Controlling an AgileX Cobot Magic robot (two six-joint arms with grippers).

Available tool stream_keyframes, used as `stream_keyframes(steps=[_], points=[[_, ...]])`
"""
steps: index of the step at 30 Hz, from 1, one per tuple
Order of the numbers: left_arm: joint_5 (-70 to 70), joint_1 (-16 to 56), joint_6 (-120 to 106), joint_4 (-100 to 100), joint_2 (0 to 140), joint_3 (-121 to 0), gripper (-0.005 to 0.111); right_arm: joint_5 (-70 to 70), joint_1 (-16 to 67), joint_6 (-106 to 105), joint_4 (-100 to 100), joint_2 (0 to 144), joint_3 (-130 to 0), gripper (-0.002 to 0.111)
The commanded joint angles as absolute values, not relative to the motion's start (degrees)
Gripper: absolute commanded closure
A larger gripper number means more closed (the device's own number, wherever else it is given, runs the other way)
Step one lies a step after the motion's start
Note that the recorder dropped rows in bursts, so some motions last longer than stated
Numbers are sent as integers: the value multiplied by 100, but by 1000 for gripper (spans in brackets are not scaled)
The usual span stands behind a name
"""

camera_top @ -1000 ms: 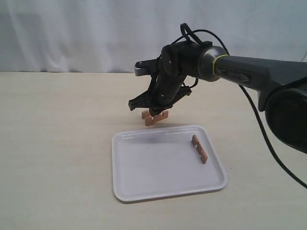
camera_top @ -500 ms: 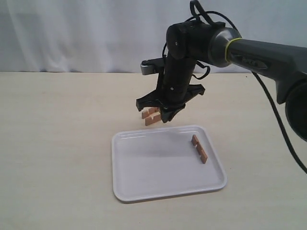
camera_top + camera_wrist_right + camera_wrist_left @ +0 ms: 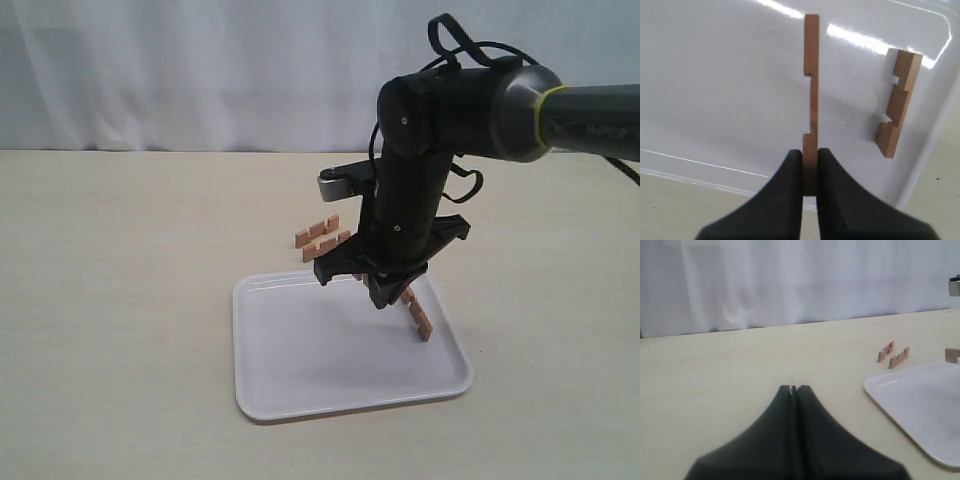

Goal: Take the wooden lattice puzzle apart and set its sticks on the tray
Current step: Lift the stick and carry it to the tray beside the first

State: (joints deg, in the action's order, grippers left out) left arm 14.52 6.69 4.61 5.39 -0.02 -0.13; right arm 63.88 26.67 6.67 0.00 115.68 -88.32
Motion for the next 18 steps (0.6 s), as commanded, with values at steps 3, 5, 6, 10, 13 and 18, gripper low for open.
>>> stream_keyframes(steps=[3,5,6,10,13,18], points=[[1386,675,479,535,0,0,107,5841,2668,508,-88,11104,-8131,104],[1386,675,479,535,0,0,107,5751,2668,494,-88,11046,-7965,104],[1386,675,479,535,0,0,107,5711,2668,494,-88,11033,-7904,104],[1386,675,479,535,0,0,107,5526,2668,494,-88,11033,-7698,104],[1386,675,479,535,0,0,107,5335,2668,494,-78,11033,-7530,104],[1386,675,479,535,0,0,107,4936,2668,506,-78,11033,-7300,104]])
